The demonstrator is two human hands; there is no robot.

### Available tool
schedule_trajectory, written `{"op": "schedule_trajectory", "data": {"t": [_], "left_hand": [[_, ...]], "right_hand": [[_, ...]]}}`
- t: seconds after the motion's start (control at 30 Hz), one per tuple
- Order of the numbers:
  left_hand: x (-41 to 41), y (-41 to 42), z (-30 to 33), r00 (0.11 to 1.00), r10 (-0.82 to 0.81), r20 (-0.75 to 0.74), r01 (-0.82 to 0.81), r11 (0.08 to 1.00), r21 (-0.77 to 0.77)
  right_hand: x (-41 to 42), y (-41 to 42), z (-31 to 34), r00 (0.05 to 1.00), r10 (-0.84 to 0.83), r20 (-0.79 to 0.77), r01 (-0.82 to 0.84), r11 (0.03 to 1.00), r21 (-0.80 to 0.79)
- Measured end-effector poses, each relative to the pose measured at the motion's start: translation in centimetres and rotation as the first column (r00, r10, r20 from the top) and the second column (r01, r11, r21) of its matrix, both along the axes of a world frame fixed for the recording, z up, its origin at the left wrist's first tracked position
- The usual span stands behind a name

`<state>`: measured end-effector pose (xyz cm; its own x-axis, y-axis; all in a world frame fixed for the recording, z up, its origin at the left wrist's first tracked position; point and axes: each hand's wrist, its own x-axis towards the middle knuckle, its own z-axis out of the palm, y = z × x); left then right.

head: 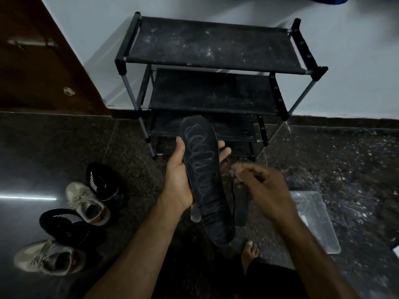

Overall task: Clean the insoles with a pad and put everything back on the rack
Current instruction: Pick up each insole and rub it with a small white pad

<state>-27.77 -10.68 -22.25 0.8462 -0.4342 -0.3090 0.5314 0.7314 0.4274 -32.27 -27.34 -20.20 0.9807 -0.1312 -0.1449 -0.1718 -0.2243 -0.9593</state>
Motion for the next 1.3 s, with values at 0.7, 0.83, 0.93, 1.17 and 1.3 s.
{"op": "schedule_trajectory", "data": {"t": [0.7, 0.83, 0.93, 1.17, 1.3], "left_hand": [[-1.2, -3.1, -1.6, 0.984, -0.177, -0.020, 0.173, 0.924, 0.340], [-1.5, -3.2, -1.7, 0.979, -0.203, -0.006, 0.191, 0.908, 0.373], [-1.4, -3.1, -1.8, 0.988, -0.158, -0.002, 0.147, 0.914, 0.378], [-1.9, -3.5, -1.6, 0.972, -0.234, 0.009, 0.218, 0.916, 0.338], [-1.8, -3.5, -1.5, 0.986, -0.167, 0.012, 0.153, 0.929, 0.335]], "right_hand": [[4.3, 0.8, 0.1, 0.901, -0.080, 0.427, 0.274, 0.867, -0.416], [3.8, 1.9, 0.1, 0.900, 0.008, 0.437, 0.214, 0.864, -0.457], [3.6, 2.4, 0.2, 0.892, 0.091, 0.442, 0.160, 0.852, -0.498], [4.2, -0.4, 0.3, 0.891, -0.083, 0.447, 0.299, 0.848, -0.438], [3.1, 3.1, 0.1, 0.900, 0.083, 0.427, 0.140, 0.875, -0.464]]}}
